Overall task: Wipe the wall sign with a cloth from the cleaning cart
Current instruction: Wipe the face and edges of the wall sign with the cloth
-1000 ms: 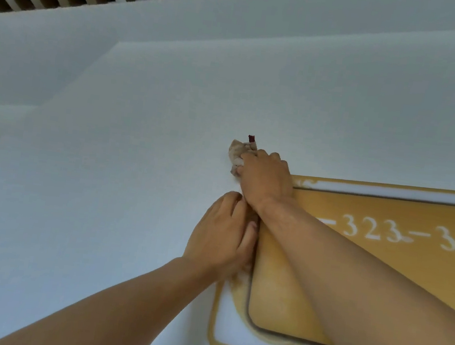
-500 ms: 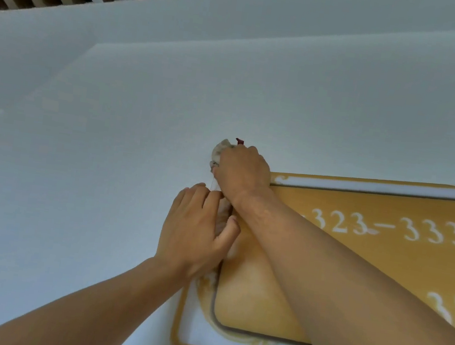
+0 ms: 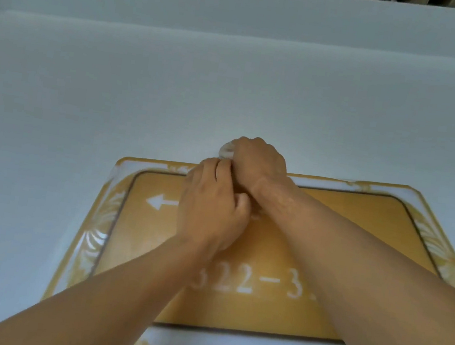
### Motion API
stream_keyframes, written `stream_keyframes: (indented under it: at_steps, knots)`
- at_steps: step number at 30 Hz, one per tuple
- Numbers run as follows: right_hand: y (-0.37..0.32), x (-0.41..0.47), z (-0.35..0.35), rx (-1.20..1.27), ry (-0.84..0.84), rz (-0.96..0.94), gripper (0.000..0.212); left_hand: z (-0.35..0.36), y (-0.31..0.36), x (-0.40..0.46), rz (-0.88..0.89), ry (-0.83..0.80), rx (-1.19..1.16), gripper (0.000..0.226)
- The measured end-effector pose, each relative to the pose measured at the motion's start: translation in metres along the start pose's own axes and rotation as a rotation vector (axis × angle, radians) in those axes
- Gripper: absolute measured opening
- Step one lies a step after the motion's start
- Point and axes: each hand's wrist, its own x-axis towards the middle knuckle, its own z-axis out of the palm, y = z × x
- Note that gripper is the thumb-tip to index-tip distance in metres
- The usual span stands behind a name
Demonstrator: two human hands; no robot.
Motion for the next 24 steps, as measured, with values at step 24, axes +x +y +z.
stream_keyframes:
  at_steps: [24]
  knots:
    - [0.341,-0.095,-0.070,0.076,0.285,0.244,0.035,0.140,0.184,-0.037,0.131,-0.229,0.225,0.064]
